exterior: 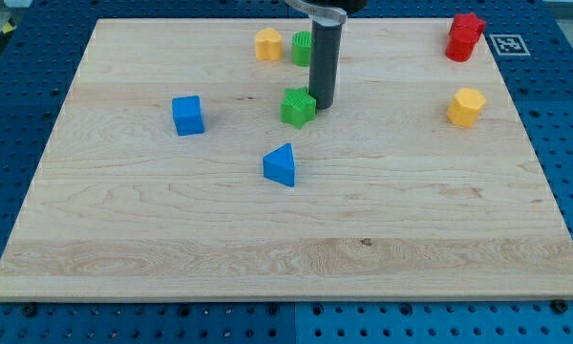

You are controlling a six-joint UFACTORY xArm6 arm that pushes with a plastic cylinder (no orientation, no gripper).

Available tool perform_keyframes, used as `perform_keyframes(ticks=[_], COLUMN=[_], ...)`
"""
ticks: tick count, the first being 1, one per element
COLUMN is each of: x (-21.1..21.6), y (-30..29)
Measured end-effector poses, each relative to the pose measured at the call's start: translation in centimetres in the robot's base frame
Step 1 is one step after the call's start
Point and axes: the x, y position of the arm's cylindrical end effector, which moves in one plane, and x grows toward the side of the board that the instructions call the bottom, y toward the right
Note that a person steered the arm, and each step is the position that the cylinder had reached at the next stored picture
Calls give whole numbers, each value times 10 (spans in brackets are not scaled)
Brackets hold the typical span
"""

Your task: Push the green circle close to the green star

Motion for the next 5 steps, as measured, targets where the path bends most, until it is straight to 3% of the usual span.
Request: perform_keyframes(ticks=[3,5], x=[-127,-160], y=[13,-10])
